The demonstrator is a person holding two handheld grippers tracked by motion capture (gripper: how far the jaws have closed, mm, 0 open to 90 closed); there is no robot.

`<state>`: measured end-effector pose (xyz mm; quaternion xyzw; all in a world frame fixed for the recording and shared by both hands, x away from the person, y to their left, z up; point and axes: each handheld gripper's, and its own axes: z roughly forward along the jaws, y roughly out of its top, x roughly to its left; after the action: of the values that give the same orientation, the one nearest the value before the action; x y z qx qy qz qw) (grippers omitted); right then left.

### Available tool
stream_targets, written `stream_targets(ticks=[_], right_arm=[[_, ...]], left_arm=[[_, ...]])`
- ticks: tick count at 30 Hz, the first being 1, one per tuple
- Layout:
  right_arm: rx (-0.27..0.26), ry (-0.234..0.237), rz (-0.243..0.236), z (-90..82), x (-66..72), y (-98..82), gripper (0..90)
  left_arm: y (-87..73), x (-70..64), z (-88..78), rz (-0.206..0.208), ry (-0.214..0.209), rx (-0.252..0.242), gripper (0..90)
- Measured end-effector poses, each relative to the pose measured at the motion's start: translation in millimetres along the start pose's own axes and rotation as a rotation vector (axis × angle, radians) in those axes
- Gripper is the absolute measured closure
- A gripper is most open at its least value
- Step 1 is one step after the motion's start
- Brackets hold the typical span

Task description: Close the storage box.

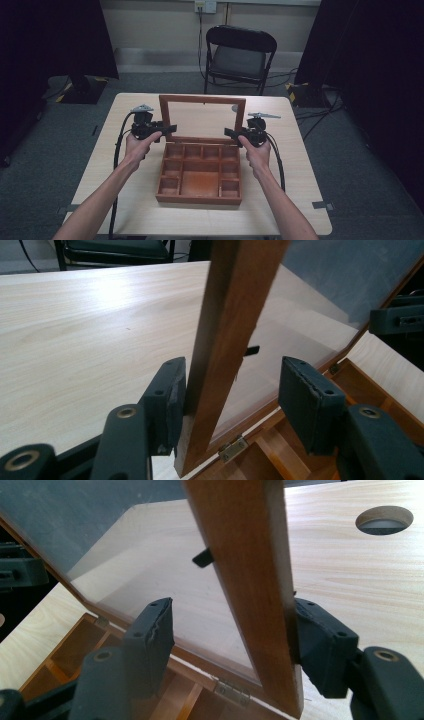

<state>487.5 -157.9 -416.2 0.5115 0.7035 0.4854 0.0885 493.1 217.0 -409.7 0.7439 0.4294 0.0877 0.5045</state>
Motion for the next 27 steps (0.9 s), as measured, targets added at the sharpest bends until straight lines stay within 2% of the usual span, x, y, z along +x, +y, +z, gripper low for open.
stream_targets(ticks=[7,10,11,27], right_arm=[[0.012,0.022,-0.016,-6.2,1.6,-1.6,34.5],[0.014,0.023,-0.013,-6.6,1.6,-2.3,34.0],[0.012,0.026,-0.016,-7.0,1.6,-3.3,33.6],[0.022,0.028,-0.043,-16.3,5.5,-7.7,32.2]], left_arm=[[-2.0,-1.3,-10.2,0.01,-0.023,-0.037,47.9],[-2.8,-2.3,-11.2,0.021,-0.022,-0.03,47.9],[-3.0,-3.4,-12.1,0.039,-0.015,-0.019,47.9],[-6.4,-6.7,-19.9,0.05,-0.048,-0.004,49.1]])
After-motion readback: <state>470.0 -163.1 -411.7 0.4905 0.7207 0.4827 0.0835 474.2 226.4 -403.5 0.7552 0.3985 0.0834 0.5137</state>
